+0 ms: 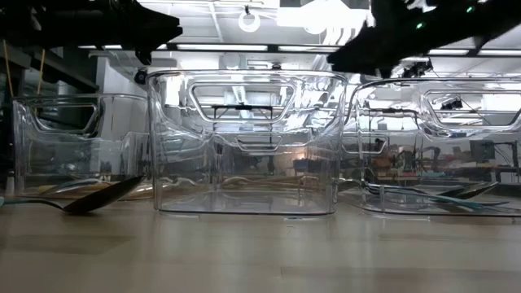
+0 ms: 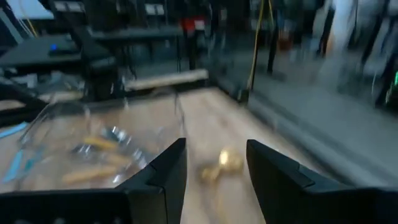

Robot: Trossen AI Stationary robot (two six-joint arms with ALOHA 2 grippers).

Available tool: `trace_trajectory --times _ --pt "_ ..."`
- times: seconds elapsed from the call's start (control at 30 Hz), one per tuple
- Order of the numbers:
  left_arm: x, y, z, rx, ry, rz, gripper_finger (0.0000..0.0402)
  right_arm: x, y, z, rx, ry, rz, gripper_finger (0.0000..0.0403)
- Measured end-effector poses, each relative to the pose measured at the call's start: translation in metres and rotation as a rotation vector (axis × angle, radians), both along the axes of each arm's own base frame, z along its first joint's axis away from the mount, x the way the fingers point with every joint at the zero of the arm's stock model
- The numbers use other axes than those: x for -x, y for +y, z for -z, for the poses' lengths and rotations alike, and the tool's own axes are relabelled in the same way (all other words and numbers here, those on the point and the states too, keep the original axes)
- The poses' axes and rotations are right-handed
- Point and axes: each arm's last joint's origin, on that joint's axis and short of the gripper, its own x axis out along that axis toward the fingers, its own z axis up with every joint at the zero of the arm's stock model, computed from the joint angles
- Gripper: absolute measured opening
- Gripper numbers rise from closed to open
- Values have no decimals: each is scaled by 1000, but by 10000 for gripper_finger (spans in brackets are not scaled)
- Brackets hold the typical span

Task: Sort silverware by color (type)
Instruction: Put the light blue spoon into the middle transparent bin

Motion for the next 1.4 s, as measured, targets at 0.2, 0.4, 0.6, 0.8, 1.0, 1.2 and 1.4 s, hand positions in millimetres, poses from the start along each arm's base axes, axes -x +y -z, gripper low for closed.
trace_trajectory --times 0.2,0.4,0.6,0.8,1.0,1.2,1.4 --pt "0 0 0 -66 6 -8 104 -26 -22 3 97 -43 -143 151" --pt "0 0 -1 -128 0 -16 104 -64 -35 -2 112 -13 -217 151" --pt "0 0 -1 -141 2 -18 104 -89 -39 -7 101 38 -222 151" --pt "0 0 0 -128 10 -16 104 -95 -39 -13 121 39 -249 151" --pt "0 0 1 -100 17 -12 104 -95 -36 -20 147 -26 -324 151" --pt "0 0 2 -97 28 3 104 -96 -35 -21 169 -43 -378 151" --pt "-1 0 6 -82 62 6 103 -79 -39 -18 194 -34 -322 151"
